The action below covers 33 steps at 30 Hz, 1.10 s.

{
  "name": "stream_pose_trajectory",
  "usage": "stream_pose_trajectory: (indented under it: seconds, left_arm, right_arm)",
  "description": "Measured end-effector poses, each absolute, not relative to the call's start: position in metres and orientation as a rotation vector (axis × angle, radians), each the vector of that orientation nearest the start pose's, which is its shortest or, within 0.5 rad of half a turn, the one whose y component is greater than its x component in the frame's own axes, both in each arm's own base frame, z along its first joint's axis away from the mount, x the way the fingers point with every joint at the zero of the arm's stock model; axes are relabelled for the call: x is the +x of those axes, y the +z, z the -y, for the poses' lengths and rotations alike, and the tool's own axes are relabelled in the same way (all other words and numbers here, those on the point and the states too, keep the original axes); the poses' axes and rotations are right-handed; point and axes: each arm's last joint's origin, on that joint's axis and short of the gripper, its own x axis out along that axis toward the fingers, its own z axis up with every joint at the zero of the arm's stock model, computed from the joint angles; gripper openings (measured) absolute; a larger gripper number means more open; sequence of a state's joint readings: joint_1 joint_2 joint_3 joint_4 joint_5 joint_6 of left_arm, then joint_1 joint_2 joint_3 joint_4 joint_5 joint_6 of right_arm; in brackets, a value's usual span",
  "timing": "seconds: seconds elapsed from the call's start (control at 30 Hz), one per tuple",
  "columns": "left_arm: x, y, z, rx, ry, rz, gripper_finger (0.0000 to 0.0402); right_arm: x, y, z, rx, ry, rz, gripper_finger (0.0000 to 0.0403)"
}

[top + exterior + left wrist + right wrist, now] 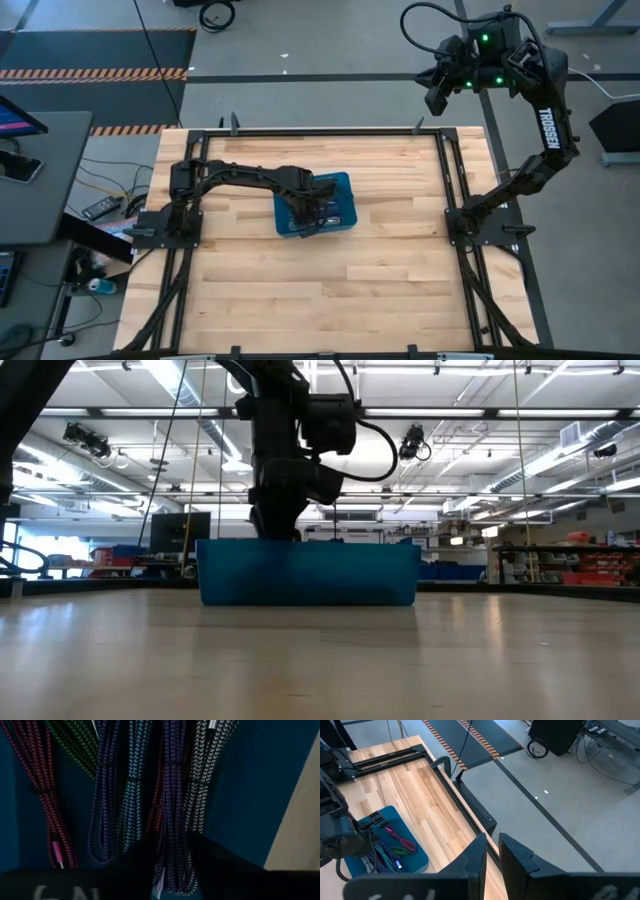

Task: Pick and place USB-C Cables
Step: Put the black purple charger cable into the blue bin, then adjust the black pink charger cable in the blue bin

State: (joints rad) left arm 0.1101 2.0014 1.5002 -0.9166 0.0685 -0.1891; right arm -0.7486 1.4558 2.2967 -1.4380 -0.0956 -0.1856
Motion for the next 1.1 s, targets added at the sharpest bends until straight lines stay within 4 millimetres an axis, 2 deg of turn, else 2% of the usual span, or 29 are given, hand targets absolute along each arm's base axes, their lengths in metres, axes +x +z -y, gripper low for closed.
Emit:
stream_pose_trajectory:
  seconds: [0.1,0.23,0.47,0.63,0.8,0.93,1.1]
  left_arm:
    - [0.386,0.187,-0.04,-0.28,0.165,-1.397,0.0135]
    - [0.38,0.207,-0.046,-0.268,0.195,-1.337,0.0143]
    - [0.372,0.231,-0.073,-0.14,0.311,-1.235,0.0144]
    - [0.368,0.227,-0.096,-0.22,0.31,-1.238,0.0144]
    - [0.364,0.223,-0.11,-0.254,0.333,-1.261,0.0144]
    - [0.365,0.218,-0.111,-0.233,0.313,-1.281,0.0144]
    - [0.37,0.203,-0.104,-0.2,0.274,-1.342,0.0144]
  right_arm:
    - [0.14,0.534,0.126,0.074,-0.578,-0.609,0.0055]
    - [0.14,0.534,0.126,0.074,-0.578,-0.609,0.0055]
    - [0.14,0.534,0.126,0.075,-0.578,-0.609,0.0055]
    - [0.14,0.534,0.126,0.081,-0.579,-0.608,0.0055]
    - [0.14,0.534,0.126,0.081,-0.579,-0.608,0.0055]
    - [0.14,0.534,0.126,0.081,-0.58,-0.607,0.0055]
    - [0.14,0.534,0.126,0.081,-0.58,-0.607,0.0055]
